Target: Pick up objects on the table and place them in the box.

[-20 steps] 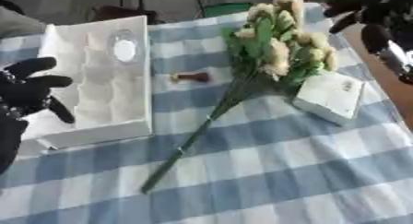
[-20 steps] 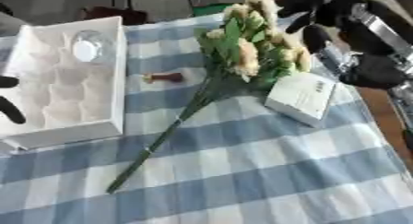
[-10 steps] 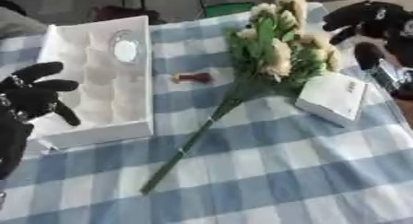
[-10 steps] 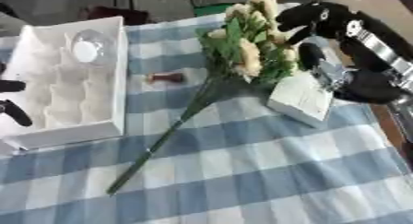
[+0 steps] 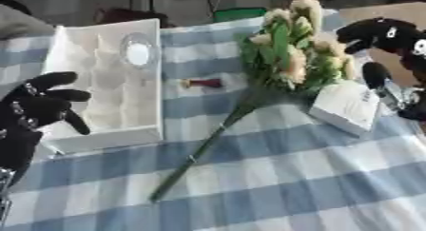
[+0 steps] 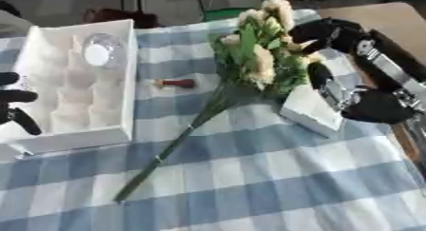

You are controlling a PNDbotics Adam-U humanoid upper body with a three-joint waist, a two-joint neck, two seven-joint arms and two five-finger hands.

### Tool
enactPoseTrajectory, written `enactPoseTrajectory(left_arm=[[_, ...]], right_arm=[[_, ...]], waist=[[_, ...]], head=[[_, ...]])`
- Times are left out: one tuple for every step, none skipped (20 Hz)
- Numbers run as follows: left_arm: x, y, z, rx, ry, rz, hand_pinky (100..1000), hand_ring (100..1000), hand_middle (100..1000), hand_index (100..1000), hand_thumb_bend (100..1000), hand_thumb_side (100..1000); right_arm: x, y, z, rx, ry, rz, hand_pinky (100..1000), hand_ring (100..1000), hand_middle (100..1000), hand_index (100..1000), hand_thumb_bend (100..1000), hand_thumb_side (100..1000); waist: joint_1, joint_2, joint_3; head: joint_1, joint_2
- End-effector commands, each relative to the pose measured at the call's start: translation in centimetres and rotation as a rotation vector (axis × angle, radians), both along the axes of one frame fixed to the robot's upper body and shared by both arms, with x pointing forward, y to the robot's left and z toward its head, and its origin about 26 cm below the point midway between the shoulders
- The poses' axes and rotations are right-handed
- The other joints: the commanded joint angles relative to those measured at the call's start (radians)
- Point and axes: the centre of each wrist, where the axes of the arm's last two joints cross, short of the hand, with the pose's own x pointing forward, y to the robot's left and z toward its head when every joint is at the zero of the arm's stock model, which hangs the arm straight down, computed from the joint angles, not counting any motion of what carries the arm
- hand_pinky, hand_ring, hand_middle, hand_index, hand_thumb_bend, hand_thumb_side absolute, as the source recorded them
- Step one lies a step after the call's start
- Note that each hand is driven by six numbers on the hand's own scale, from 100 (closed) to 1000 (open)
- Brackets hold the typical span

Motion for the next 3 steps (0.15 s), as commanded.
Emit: enactPoseTrajectory(left_arm=[[-0.25, 0.02, 0.68, 0.009, -0.024, -0.007, 515, 806, 870, 776, 175, 760], [-0.26, 0.03, 0.65, 0.009, -0.021, -0.006, 515, 805, 869, 775, 177, 761], [-0.26, 0.02, 0.62, 0.009, -0.02, -0.005, 514, 804, 869, 775, 177, 761]], right_arm=[[-0.41, -0.04, 0.92, -0.02, -0.04, -0.003, 766, 860, 855, 932, 100, 638], [-0.41, -0.07, 0.82, -0.019, -0.037, -0.004, 766, 860, 856, 933, 100, 639], [-0.41, -0.1, 0.75, -0.02, -0.034, -0.005, 766, 860, 856, 933, 100, 638]], waist=[[-0.007, -0.018, 0.002], [-0.009, -0.019, 0.002], [-0.01, -0.019, 0.002]], head=[[0.002, -0.008], [0.003, -0.009], [0.003, -0.011]])
